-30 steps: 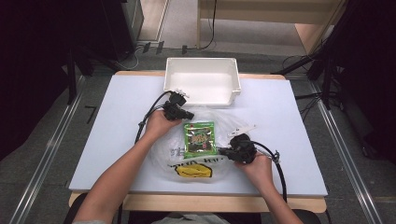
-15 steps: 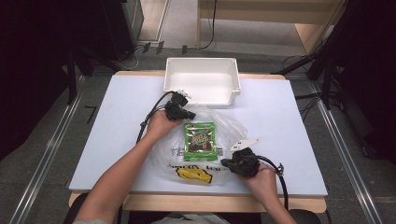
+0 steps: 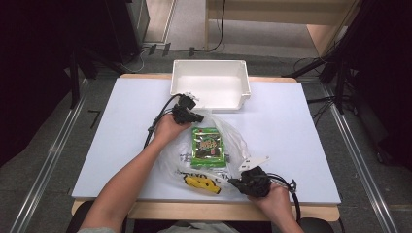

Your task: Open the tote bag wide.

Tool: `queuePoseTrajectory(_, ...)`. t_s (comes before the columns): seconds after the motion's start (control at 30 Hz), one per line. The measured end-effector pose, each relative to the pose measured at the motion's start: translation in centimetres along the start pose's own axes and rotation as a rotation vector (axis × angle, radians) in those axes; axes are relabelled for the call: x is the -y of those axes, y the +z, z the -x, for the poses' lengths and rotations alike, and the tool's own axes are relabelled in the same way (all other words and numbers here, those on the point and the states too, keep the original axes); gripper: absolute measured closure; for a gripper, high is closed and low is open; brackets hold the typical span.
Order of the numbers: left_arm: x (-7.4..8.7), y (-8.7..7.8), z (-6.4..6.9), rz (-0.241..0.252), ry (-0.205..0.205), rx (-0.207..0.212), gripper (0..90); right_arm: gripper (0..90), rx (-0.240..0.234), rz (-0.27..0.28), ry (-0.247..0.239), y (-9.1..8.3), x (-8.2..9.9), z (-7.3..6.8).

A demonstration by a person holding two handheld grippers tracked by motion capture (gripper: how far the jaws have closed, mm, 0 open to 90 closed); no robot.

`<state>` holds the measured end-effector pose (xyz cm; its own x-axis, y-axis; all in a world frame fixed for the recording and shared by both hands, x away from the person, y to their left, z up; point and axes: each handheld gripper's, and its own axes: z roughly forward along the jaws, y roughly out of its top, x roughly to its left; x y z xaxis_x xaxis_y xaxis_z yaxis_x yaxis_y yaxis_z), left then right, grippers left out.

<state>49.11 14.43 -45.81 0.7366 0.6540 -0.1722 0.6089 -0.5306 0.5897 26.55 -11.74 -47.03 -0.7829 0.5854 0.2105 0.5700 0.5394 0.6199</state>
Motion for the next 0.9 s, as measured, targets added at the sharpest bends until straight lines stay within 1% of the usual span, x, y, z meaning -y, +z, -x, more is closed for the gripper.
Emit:
queuePoseTrajectory(0.1, 0.0, -0.2, 0.2, -0.006, -0.017, 0.023, 90.0, 90.0, 0.017, 0.004, 0.01, 0.1, -0.4, 0.2)
queuePoseTrajectory(0.13, -0.1, -0.3, 0.3, -0.006, -0.014, 0.027, 90.0, 90.0, 0.024, 0.009, 0.01, 0.1, -0.5, 0.3)
queuePoseTrajectory(0.17, -0.1, -0.5, 0.4, -0.006, -0.007, 0.029, 90.0, 90.0, 0.029, 0.021, 0.017, 0.0, -0.7, 0.5)
queuePoseTrajectory(0.2, -0.2, -0.8, 0.5, 0.001, -0.016, 0.043, 90.0, 90.0, 0.039, 0.032, 0.02, -0.1, -0.9, 0.7)
queuePoseTrajectory(0.23, -0.3, -1.1, 0.6, 0.0, -0.009, 0.046, 90.0, 90.0, 0.044, 0.045, 0.033, -0.3, -1.2, 0.9)
queuePoseTrajectory(0.3, -0.4, -1.7, 0.9, 0.006, -0.005, 0.053, 89.3, 90.0, 0.049, 0.057, 0.043, -0.4, -1.5, 1.2)
queuePoseTrajectory(0.33, -0.5, -2.0, 1.1, 0.008, 0.003, 0.057, 89.3, 90.0, 0.056, 0.057, 0.045, -0.5, -1.7, 1.2)
queuePoseTrajectory(0.4, -0.7, -2.7, 1.6, 0.012, 0.004, 0.071, 88.3, 89.7, 0.06, 0.069, 0.048, -0.7, -1.9, 1.3)
queuePoseTrajectory(0.5, -1.0, -3.8, 2.5, 0.021, 0.011, 0.085, 86.0, 86.3, 0.07, 0.082, 0.048, -0.9, -2.4, 1.4)
queuePoseTrajectory(0.57, -1.1, -4.4, 3.0, 0.02, 0.029, 0.084, 85.4, 84.2, 0.082, 0.091, 0.048, -1.1, -2.8, 1.4)
queuePoseTrajectory(0.63, -1.2, -4.7, 3.3, 0.011, 0.025, 0.091, 84.2, 83.0, 0.092, 0.097, 0.046, -1.2, -3.2, 1.5)
queuePoseTrajectory(0.7, -1.1, -4.9, 3.5, 0.0, 0.005, 0.106, 82.6, 82.5, 0.09, 0.11, 0.041, -1.3, -3.6, 1.7)
queuePoseTrajectory(0.73, -1.0, -5.1, 3.6, -0.002, -0.002, 0.102, 81.8, 82.0, 0.096, 0.11, 0.042, -1.5, -3.9, 1.7)
queuePoseTrajectory(0.8, -0.9, -5.4, 3.7, -0.003, -0.01, 0.114, 80.1, 81.7, 0.092, 0.112, 0.044, -1.6, -4.4, 1.8)
queuePoseTrajectory(0.87, -0.9, -5.8, 4.1, 0.004, -0.001, 0.118, 79.1, 81.9, 0.091, 0.115, 0.046, -1.7, -5.0, 2.0)
queuePoseTrajectory(0.9, -0.8, -6.0, 4.1, 0.001, 0.005, 0.116, 78.7, 84.0, 0.091, 0.116, 0.047, -1.7, -5.4, 2.2)
